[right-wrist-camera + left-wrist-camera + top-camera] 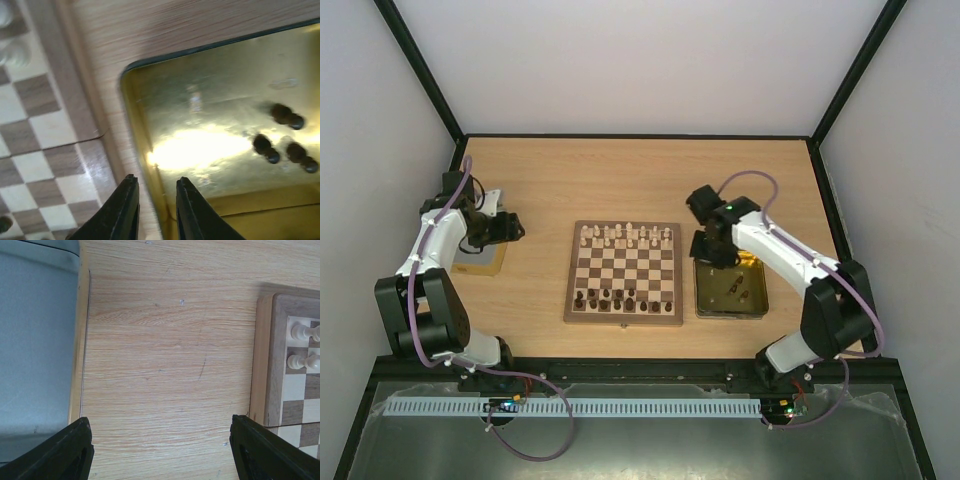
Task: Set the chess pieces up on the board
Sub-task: Pick up the chess piece from the storage box.
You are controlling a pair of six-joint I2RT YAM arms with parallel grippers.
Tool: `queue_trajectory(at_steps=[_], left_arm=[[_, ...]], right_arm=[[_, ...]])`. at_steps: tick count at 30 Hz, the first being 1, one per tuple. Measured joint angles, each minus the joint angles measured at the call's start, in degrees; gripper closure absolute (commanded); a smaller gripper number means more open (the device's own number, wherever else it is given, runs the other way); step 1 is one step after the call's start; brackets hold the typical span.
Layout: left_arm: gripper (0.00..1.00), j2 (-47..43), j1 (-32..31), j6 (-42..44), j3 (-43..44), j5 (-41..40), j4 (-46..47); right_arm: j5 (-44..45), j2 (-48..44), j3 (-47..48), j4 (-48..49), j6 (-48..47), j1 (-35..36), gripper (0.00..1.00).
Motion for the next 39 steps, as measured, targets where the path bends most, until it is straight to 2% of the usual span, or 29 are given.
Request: queue_trajectory(at_steps=[8, 18, 39], left_arm=[[0.25, 0.46, -0.52, 0.00, 0.00, 0.02, -0.02], [0.25, 0.48, -0.76, 0.00, 0.00, 0.02, 0.00], [0.25, 1.66, -1.16, 0.00, 0.00, 0.02, -0.02]], right_arm=[[-2.05, -3.10, -7.93, 0.52, -0.26, -9.55, 0.79], [-6.38, -3.08, -11.98, 2.25, -2.75, -16.68, 0.78], [-7.67, -3.08, -14.99, 2.82, -5.14, -19.91, 0.78]])
